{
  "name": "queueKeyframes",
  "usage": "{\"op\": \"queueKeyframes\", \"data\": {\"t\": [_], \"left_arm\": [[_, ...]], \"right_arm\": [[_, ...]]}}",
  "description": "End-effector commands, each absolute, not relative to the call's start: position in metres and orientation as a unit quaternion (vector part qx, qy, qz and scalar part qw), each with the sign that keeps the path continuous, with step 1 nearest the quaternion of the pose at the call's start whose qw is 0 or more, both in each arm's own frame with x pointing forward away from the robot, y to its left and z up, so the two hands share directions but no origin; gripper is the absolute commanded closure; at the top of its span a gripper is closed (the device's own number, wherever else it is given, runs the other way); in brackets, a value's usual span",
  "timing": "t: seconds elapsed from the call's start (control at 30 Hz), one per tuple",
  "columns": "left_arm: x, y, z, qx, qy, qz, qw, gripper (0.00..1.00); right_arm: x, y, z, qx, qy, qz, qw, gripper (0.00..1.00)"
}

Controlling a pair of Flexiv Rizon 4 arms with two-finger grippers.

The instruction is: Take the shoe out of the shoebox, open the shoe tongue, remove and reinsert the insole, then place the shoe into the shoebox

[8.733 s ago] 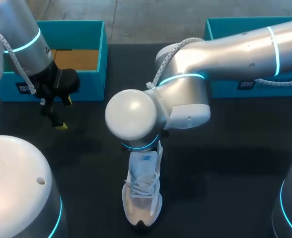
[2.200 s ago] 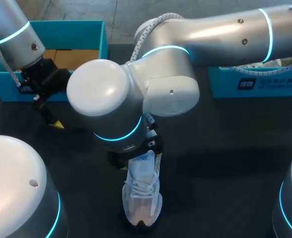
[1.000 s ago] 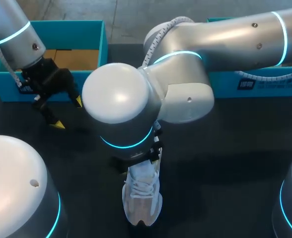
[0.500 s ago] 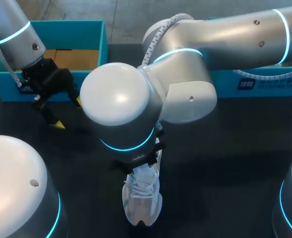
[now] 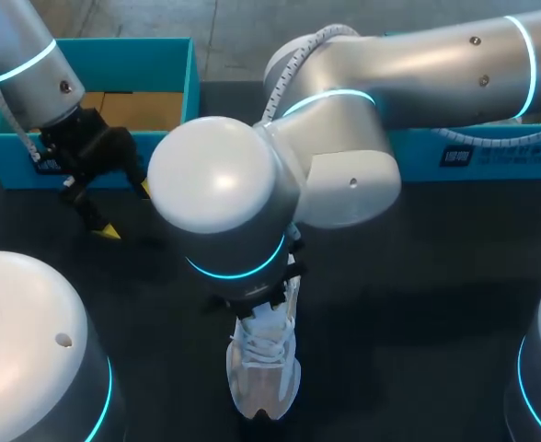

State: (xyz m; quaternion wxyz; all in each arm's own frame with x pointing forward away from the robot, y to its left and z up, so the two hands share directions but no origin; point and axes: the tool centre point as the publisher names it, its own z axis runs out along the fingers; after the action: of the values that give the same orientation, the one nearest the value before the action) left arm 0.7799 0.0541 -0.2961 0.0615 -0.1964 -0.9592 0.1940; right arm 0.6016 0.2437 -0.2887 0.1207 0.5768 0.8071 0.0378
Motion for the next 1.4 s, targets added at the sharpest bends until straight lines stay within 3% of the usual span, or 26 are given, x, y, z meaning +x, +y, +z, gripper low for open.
{"op": "queueKeyframes", "data": {"t": [0.03, 0.43, 0.77, 1.03, 1.4], "left_arm": [[0.779, 0.054, -0.296, -0.196, -0.959, 0.193, 0.061, 0.00], [0.779, 0.054, -0.296, -0.196, -0.959, 0.193, 0.061, 0.00], [0.779, 0.054, -0.296, -0.196, -0.959, 0.193, 0.061, 0.00], [0.779, 0.054, -0.296, -0.196, -0.959, 0.193, 0.061, 0.00], [0.779, 0.054, -0.296, -0.196, -0.959, 0.193, 0.061, 0.00]], "right_arm": [[0.605, 0.243, -0.298, 0.828, 0.546, 0.080, 0.097, 0.77], [0.632, 0.232, -0.320, 0.831, 0.546, 0.081, 0.073, 0.89], [0.644, 0.228, -0.336, 0.833, 0.546, 0.078, 0.052, 0.91], [0.654, 0.229, -0.351, 0.829, 0.554, 0.075, 0.028, 0.90], [0.629, 0.242, -0.327, 0.824, 0.559, 0.085, 0.048, 0.81]]}}
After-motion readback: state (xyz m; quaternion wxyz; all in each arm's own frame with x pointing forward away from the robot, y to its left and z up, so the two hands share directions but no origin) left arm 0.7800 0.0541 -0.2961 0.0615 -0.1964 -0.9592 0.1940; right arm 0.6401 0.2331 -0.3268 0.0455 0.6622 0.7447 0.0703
